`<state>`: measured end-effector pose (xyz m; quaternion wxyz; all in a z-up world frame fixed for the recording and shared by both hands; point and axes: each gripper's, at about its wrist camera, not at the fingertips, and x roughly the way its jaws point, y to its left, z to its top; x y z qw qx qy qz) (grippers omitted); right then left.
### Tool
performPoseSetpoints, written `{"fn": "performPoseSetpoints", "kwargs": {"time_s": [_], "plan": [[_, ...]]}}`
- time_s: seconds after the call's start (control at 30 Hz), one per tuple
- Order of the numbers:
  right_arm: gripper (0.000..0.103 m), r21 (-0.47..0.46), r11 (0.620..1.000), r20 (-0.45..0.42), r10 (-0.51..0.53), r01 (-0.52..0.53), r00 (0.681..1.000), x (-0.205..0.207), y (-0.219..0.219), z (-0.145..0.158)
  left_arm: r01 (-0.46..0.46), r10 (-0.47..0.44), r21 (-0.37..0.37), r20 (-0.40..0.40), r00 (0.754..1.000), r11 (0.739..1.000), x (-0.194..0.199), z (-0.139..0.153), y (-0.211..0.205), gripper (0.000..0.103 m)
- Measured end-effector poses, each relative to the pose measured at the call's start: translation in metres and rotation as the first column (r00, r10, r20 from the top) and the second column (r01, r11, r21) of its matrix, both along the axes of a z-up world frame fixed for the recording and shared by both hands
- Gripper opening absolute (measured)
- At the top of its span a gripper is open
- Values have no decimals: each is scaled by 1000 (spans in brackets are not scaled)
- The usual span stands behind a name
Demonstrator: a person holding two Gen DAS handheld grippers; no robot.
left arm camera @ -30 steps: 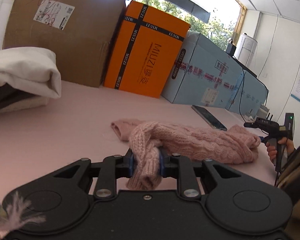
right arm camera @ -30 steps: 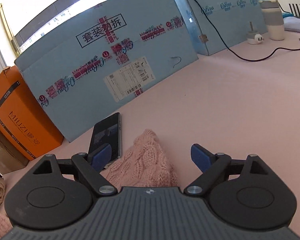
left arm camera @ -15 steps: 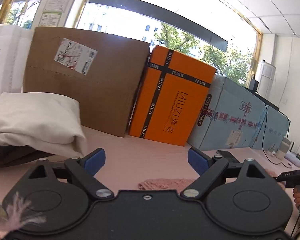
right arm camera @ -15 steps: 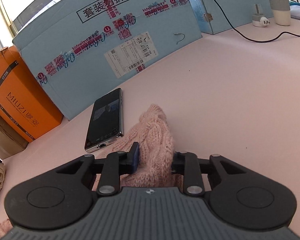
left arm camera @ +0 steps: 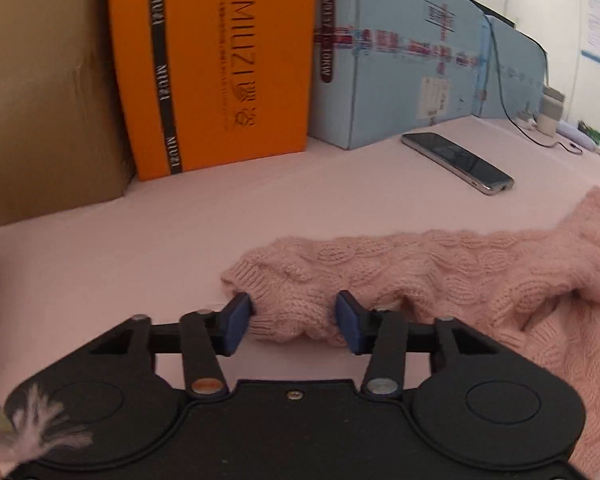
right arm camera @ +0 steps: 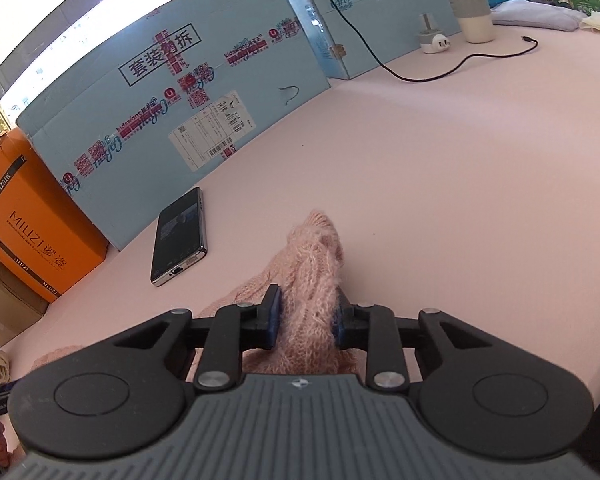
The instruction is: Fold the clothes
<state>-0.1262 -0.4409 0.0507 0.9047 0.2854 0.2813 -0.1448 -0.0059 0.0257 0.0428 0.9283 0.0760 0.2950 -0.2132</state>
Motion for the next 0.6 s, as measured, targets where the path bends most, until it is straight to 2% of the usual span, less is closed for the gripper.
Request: {"fn": "performPoseSetpoints", "kwargs": {"time_s": [0.03,0.1,0.17,0.27,0.3,0.33,0.37,0.47,0.6], "plan": [[31,5,1000,1,-6,6,1000,-1,0,-1,-3,3,-1,33,999,1000,-7,5,-3,13],[33,6,1000,5,-7,7,1000,0,1,0,-35,38,-21,131,991,999,-20,20,-2,13],[33,-4,1000,12,-1,1,1000,2,2,3,-82,93,-56,240,966,995,-33,37,4,13],[33,-15,1000,33,5,-5,999,3,3,8,-170,208,-133,372,905,976,-47,64,20,13],[30,-14,1000,36,6,-5,999,4,3,9,-197,247,-161,412,877,967,-51,72,25,13],[22,-10,1000,39,8,-8,999,4,2,9,-219,282,-189,443,851,957,-55,80,30,13],[18,8,1000,43,10,-11,999,5,1,9,-237,310,-211,453,836,948,-55,82,34,13],[17,97,995,55,-1,-4,998,10,-7,6,-311,392,-244,453,800,918,-49,77,40,13],[8,99,994,44,-54,49,998,15,-14,4,-393,477,-283,367,798,875,-48,61,63,13]]}}
